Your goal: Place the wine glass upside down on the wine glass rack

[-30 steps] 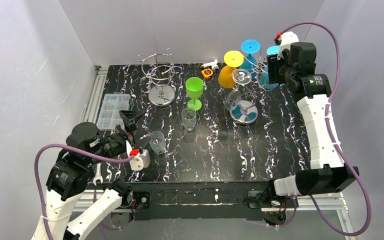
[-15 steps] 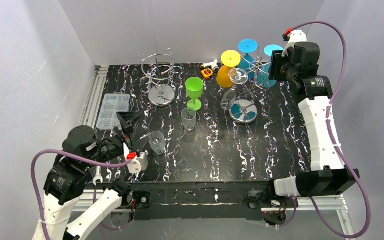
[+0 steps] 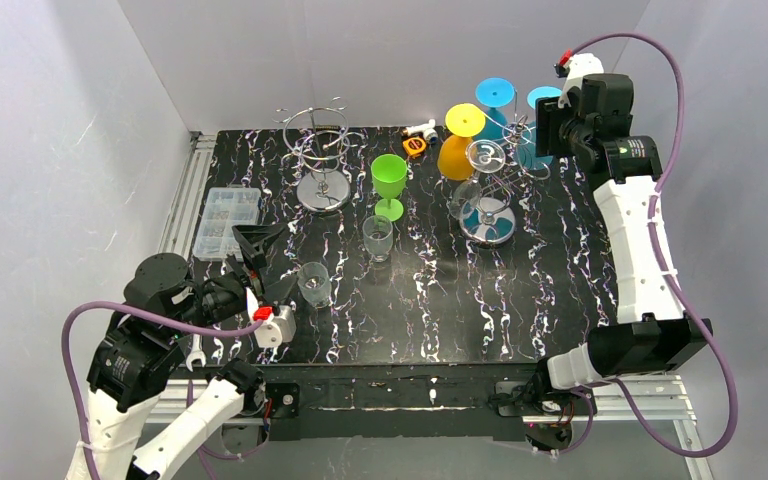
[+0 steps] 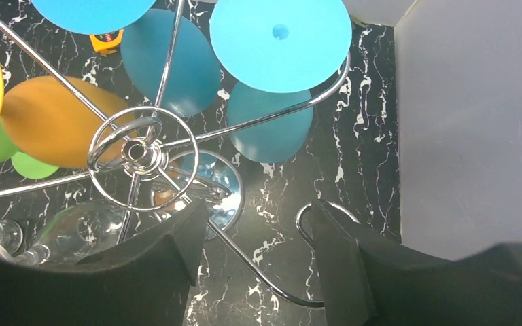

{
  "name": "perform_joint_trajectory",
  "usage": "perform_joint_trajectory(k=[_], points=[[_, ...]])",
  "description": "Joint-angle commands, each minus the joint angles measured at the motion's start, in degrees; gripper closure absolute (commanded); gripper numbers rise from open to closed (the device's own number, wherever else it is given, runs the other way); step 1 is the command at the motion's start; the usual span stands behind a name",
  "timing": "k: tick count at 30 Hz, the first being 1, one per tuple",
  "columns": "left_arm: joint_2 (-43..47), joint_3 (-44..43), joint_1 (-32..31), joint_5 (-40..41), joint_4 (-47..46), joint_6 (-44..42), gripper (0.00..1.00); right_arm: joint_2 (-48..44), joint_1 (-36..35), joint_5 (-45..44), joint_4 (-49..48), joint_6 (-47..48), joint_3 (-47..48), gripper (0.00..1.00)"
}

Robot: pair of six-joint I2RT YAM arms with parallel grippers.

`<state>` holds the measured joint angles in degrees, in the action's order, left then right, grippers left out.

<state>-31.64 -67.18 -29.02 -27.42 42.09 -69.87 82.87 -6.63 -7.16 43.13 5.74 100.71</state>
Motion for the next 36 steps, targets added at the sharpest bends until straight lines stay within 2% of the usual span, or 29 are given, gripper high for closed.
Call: perform_joint_trajectory(k=[1,13,25,26,29,36], points=[[0.5,0.4,-0.2,-0.2,0.3,0.5,0.02,0.4,-1.0,2.0,5.7,0.1,1.8,0.33],[0.0,0.5,-0.2,-0.2,0.2,0.7,0.02,-2.2,-1.0,3.4,8.1,0.2,6.6,0.36],[-1.0,0.4,-0.2,-1.6,0.0,1.4,0.02,-3.2,-1.0,-2.6,7.6,0.1,8.9,0.38],[-1.4,0.4,-0.2,-2.5,-0.4,1.7,0.02,-3.5,-1.0,-3.7,6.9,-0.3,8.5,0.38],[-3.7,0.1,-0.2,-5.5,-3.3,3.3,0.02,-3.9,-0.9,-8.0,3.9,-1.1,5.9,0.29],[-14.1,-5.7,-0.4,-11.5,-8.5,7.1,0.02,-1.1,-0.1,-11.2,-1.6,-0.3,1.2,0.25]])
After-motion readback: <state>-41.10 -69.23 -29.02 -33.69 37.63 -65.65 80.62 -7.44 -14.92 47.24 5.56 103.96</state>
